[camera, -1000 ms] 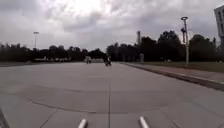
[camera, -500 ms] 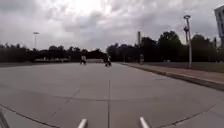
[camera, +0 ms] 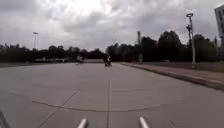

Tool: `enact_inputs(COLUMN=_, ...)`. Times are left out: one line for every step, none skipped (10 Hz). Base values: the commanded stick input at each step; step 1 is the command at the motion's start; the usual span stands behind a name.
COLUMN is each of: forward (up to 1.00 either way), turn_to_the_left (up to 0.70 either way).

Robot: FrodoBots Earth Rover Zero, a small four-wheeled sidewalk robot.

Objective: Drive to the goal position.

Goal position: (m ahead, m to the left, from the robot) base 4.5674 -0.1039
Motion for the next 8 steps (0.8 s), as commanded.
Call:
enact_inputs(forward=0.7, turn_to_the_left=0.0)
enact_inputs(forward=0.7, turn_to_the_left=0.0)
enact_inputs(forward=0.7, turn_to_the_left=0.0)
enact_inputs(forward=0.7, turn_to_the_left=0.0)
enact_inputs(forward=0.7, turn_to_the_left=0.0)
enact_inputs(forward=0.7, turn_to_the_left=0.0)
enact_inputs(forward=0.7, turn_to_the_left=0.0)
enact_inputs(forward=0.7, turn_to_the_left=0.0)
